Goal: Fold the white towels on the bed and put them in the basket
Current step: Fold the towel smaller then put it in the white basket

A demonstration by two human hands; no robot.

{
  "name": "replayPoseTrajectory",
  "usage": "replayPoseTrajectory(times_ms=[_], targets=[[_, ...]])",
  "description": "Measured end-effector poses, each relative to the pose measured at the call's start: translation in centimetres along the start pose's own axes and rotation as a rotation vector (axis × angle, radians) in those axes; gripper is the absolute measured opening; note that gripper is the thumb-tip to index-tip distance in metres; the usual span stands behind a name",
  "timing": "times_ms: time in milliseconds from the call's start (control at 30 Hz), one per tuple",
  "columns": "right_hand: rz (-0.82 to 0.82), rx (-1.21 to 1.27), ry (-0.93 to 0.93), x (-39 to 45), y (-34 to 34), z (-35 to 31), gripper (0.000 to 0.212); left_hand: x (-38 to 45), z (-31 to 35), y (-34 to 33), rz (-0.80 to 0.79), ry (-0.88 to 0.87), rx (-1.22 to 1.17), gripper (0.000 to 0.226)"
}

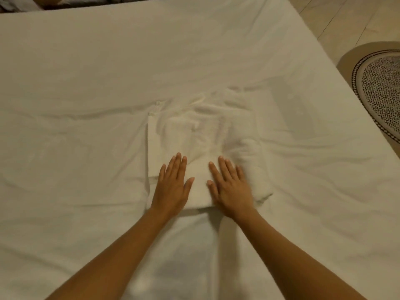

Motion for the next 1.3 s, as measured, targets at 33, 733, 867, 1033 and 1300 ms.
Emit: replayPoseTrajectory(times_ms=[33, 733, 867, 1033, 1300], targets=[[0.025, -0.040, 0.044, -0.4, 0.3, 0.9, 0.062, -0.5, 0.3, -0.5, -0.011, -0.029, 0.003, 0.079], [0.235, -0.369, 0.153, -0.4, 0.7, 6.5, 0.091, -0.2, 2.8, -2.6, 0.020, -0.104, 0.412, 0.095], [0.224, -0.349, 0.098, 0.4, 0.9, 6.8, 0.087, 0.4, 2.7, -2.3, 0.105, -0.081, 0.435, 0.061], [0.205, -0.292, 0.123, 1.2, 2.3, 7.4, 0.073, 0.5, 0.5, -0.7, 0.145, -0.036, 0.423, 0.055], [0.232, -0.212, 0.133, 0.5, 7.4, 5.3, 0.045, 1.0, -1.0, 3.1, 0.001, 0.106, 0.159, 0.063]])
Point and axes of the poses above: each hand's wrist, its own x-axis towards the middle knuckle, its own y-axis out of the back of the hand, z = x × y, the point moved 6 cm from there along x, towards the middle knuckle, and after that the axes turned 9 degrees about -y, right-handed, at the moved point
